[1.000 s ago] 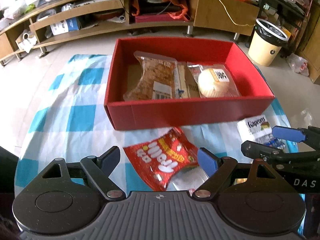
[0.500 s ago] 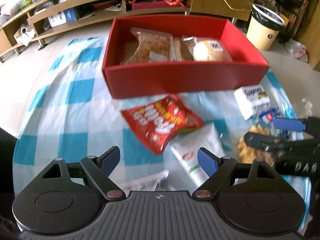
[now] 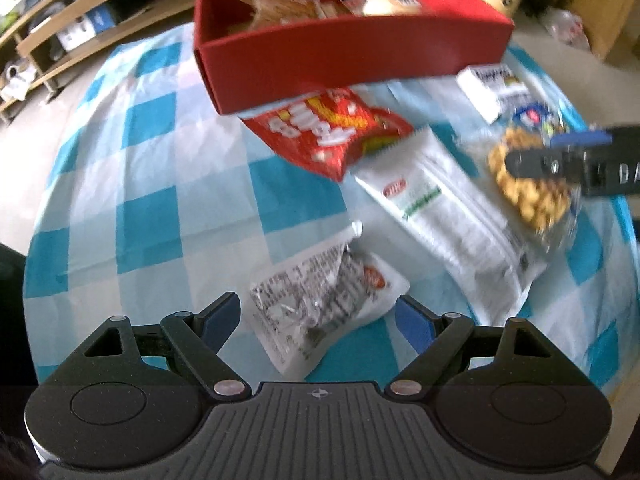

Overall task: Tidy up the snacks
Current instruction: 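Grasp the clear waffle bag with right tool while left tool grasps the white printed packet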

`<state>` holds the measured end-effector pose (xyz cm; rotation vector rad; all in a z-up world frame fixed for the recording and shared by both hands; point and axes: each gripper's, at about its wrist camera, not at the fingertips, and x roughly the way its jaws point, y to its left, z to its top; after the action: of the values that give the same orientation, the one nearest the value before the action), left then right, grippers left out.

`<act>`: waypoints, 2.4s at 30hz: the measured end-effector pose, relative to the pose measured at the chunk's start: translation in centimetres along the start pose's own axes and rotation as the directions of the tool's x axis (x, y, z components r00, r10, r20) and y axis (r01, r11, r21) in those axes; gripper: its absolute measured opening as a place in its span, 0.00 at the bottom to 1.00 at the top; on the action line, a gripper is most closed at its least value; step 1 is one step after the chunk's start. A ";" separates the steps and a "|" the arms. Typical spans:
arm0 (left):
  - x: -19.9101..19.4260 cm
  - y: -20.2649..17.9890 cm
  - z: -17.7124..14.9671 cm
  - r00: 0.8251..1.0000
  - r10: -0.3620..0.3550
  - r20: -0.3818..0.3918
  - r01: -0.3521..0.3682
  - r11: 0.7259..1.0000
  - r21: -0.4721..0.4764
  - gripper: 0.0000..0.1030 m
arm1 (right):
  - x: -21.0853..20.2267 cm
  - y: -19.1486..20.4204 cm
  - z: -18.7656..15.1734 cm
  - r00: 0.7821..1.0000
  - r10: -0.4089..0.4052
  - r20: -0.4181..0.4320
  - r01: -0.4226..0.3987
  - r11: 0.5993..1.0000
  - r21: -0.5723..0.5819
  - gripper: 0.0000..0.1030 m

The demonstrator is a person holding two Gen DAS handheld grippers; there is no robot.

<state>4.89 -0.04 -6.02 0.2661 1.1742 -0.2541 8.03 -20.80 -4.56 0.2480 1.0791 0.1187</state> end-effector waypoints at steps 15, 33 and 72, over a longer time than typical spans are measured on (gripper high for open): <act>0.0 -0.4 -0.6 1.000 -0.029 -0.007 0.029 0.999 0.029 0.41 | 0.2 -1.0 0.5 0.998 -0.036 -0.046 0.036 0.999 -0.001 0.76; 0.0 -0.9 0.0 0.998 -0.062 0.010 0.062 0.998 -0.002 0.37 | 2.0 0.2 0.3 0.993 -0.066 -0.098 0.056 0.993 -0.101 0.87; -0.5 -2.2 -0.4 0.999 0.000 0.050 -0.001 0.999 0.035 0.11 | -0.7 -0.1 -1.5 0.999 -0.037 0.026 0.038 0.998 -0.051 0.72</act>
<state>3.65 -1.94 -5.82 0.2894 1.1205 -0.2798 6.33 -20.85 -4.66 0.1827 1.0537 0.1090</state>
